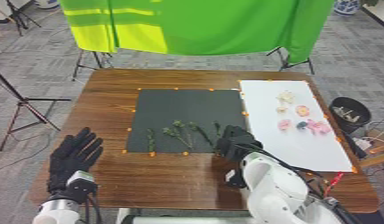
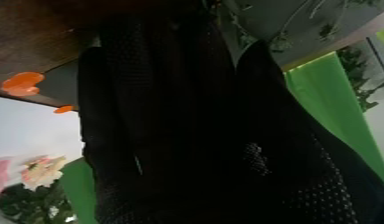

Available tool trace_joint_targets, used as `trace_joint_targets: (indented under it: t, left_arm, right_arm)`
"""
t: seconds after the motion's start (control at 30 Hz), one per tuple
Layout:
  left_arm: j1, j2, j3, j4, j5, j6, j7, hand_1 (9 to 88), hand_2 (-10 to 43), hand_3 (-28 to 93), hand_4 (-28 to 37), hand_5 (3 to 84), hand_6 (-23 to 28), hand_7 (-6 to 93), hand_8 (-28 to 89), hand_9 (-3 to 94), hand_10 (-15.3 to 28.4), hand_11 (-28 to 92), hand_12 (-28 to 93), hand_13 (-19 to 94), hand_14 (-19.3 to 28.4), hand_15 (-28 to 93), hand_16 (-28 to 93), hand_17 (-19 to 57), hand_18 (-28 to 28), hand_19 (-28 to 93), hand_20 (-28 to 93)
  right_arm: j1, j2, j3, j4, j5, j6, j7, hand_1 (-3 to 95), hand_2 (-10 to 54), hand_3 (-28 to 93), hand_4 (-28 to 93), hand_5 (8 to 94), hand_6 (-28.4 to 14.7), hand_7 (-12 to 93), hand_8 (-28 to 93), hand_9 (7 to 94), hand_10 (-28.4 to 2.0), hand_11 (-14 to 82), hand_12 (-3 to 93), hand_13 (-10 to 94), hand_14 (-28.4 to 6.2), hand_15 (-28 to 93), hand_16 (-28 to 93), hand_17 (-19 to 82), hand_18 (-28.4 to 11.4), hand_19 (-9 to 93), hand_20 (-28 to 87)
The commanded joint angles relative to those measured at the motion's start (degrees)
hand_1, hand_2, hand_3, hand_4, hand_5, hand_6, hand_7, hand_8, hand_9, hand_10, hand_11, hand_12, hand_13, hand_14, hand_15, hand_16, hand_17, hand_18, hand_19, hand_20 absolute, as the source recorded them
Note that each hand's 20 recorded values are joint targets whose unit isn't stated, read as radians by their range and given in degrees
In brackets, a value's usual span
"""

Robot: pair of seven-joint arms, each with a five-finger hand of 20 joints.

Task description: Arrange flowers

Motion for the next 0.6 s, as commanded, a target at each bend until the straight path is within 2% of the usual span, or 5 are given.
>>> trace_joint_targets:
  t: [0.03,0.27,0.4,0.47,0.6]
  left_arm:
    - [0.58,-0.53,-0.15,-0.05,-0.18,-0.36,-0.05,30.1,17.2,70,-28.3,43.3,10.2,16.1,-9,34.9,16.1,32,11,26,17.3,47,-9,-6.9,15.9,40,9]
    - [0.91,-0.64,-0.36,-0.12,-0.67,-0.44,0.58,30.1,17.2,70,-28.3,43.4,10.2,16.2,-9,34.9,16.0,32,11,26,17.3,47,-9,-6.9,15.9,40,9]
    - [0.72,-0.88,-0.1,-0.1,-0.59,-0.66,0.75,30.1,17.2,70,-28.3,43.4,10.2,16.2,-9,34.9,16.0,32,11,26,17.4,47,-9,-6.9,15.9,40,9]
    - [0.87,-0.8,-0.17,-0.24,-0.59,-0.77,0.68,30.1,17.2,70,-28.3,43.4,10.2,16.2,-9,34.9,16.1,32,11,26,17.3,47,-9,-6.9,15.9,40,9]
    - [1.11,-0.81,-0.26,-0.37,-0.68,-0.52,1.1,30.1,17.2,70,-28.3,43.4,10.2,16.2,-9,34.9,16.1,32,11,26,17.3,47,-9,-6.9,15.9,40,9]
  right_arm:
    - [-0.52,1.79,1.63,-0.29,-2.29,4.17,1.95,32.2,17.6,88,-17,77.1,-5.1,19,5,75.5,-18.8,16.4,17.4,64,-17.6,42,19,27,-24.0,72,23]
    - [-1.43,4.67,5.08,-2.15,-3.19,11.24,3.21,27.2,14.6,88,-15,75.9,-5.6,25,5,74.6,-19.4,16.7,17.3,63,-17.9,42,19,27,-24.6,72,23]
    - [-1.38,6.62,7.56,-0.4,-7.54,19.81,2.63,21.1,10.4,81,-17,71.5,-6.0,31,-10,74.1,-19.9,18.5,18.1,66,-17.2,48,20,29,-25.9,79,26]
    - [-1.78,7.12,10.84,0.99,-8.25,18.39,2.6,20.7,7.5,80,-18,68.6,-6.3,29,-11,73.1,-20.1,18.9,18.5,66,-17.1,49,20,29,-25.8,80,26]
    - [-2.77,8.23,16.28,3.43,-6.52,13.99,-0.36,28.7,-2.9,80,-21,53.3,-7.0,19,-12,57.4,-19.5,15.5,16.1,53,-17.4,47,17,26,-23.2,78,25]
